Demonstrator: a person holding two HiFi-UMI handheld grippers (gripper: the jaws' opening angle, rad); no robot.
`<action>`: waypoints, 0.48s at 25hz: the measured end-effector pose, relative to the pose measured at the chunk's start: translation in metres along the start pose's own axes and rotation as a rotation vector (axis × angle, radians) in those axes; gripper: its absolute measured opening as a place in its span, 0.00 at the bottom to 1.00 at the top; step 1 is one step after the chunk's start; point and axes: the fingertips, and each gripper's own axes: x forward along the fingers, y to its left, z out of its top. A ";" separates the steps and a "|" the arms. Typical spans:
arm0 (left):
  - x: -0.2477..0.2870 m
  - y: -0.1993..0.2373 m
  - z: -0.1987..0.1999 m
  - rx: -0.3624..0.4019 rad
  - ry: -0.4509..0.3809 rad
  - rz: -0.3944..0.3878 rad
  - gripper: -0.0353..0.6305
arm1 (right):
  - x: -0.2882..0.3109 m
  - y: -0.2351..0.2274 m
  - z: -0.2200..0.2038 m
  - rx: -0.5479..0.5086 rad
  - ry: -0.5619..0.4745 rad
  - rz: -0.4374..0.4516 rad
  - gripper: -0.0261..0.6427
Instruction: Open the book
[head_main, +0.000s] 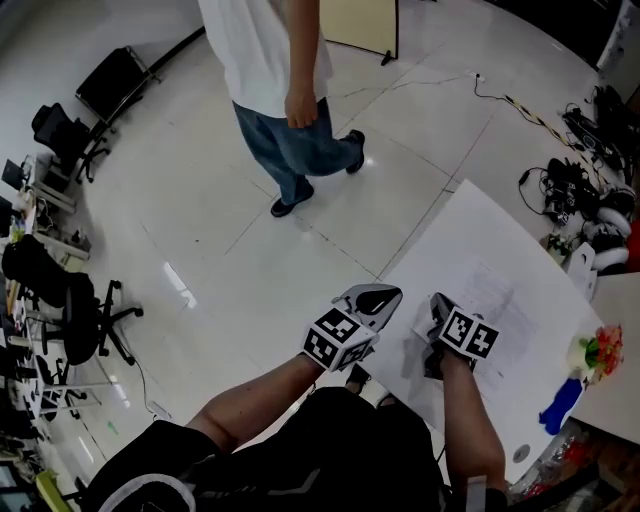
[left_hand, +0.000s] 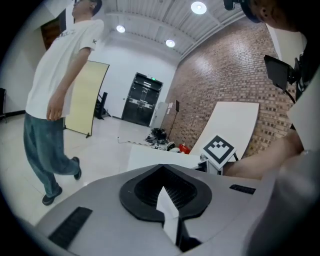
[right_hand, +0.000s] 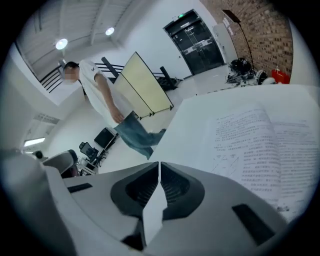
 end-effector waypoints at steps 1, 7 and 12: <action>0.001 -0.003 0.002 0.000 -0.006 -0.010 0.05 | -0.010 0.000 0.004 -0.024 -0.024 0.002 0.04; 0.016 -0.026 0.035 0.047 -0.058 -0.101 0.05 | -0.101 0.006 0.068 -0.198 -0.274 0.006 0.04; 0.028 -0.056 0.076 0.062 -0.118 -0.158 0.05 | -0.191 0.001 0.111 -0.230 -0.474 -0.007 0.04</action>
